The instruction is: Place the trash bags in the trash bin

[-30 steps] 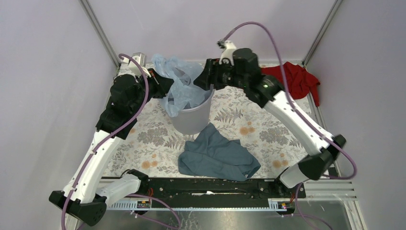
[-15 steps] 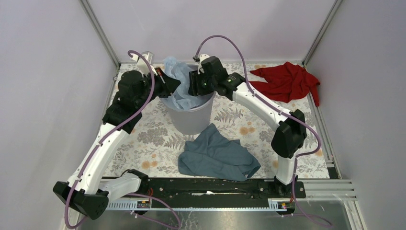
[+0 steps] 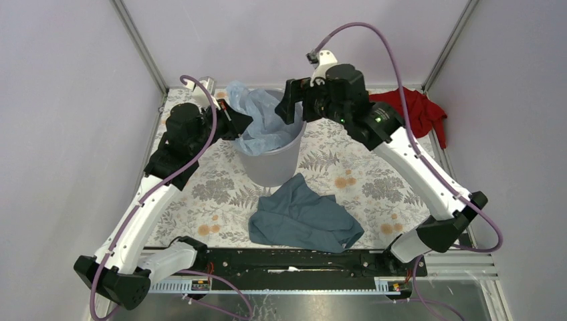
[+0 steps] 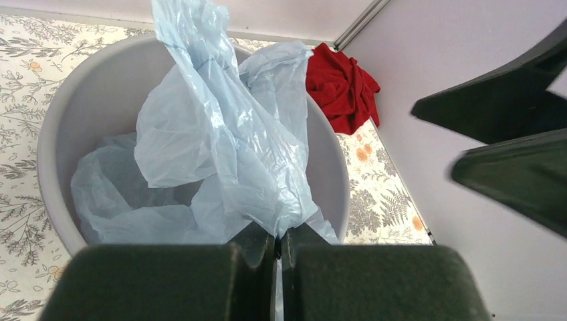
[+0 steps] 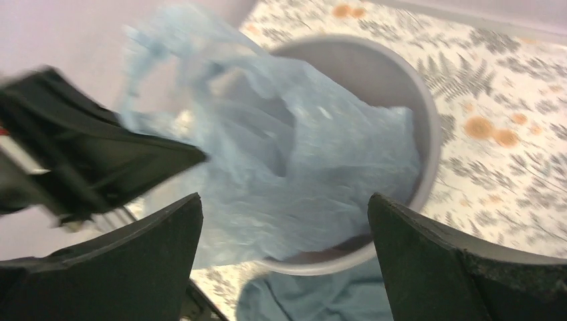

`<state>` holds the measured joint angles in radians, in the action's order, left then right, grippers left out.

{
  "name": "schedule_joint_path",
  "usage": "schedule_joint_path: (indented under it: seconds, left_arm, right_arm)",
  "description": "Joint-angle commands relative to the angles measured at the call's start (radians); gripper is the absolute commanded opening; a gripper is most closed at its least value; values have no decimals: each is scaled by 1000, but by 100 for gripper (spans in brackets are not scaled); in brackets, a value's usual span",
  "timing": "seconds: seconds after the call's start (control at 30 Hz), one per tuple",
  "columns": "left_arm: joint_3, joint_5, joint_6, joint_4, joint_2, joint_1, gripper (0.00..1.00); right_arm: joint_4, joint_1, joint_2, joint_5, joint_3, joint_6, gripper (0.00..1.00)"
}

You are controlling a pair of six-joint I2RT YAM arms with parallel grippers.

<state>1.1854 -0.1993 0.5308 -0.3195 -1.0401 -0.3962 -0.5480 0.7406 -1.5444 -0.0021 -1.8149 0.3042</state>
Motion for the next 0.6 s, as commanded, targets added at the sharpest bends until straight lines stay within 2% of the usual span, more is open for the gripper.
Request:
schedule_joint_path:
  seconds: [0.0,0.1,0.13,0.2,0.27,0.57]
  left_arm:
    - [-11,-13,14,86,32,5,1]
    - [-10,-29,28,97,29,5,1]
    - [-8,-36,31,97,26,5,1]
    - [-3,-46,40,98,24,5,0]
    - [-1,-55,43,99,25,5,0]
    - [-3,-65,48,109,17,5,0]
  right_arm:
    - [126,5,-11,-146,-43,140,100]
    - [253,5,-61,-241,-76,295,97]
    - [303,5,-75,-264,-78,344,92]
    - [394,5,-100,-286,-69,437,76]
    - [454,5,-122,-278,-59,495,68]
    - [505,6,-195,-212,-46,551,67]
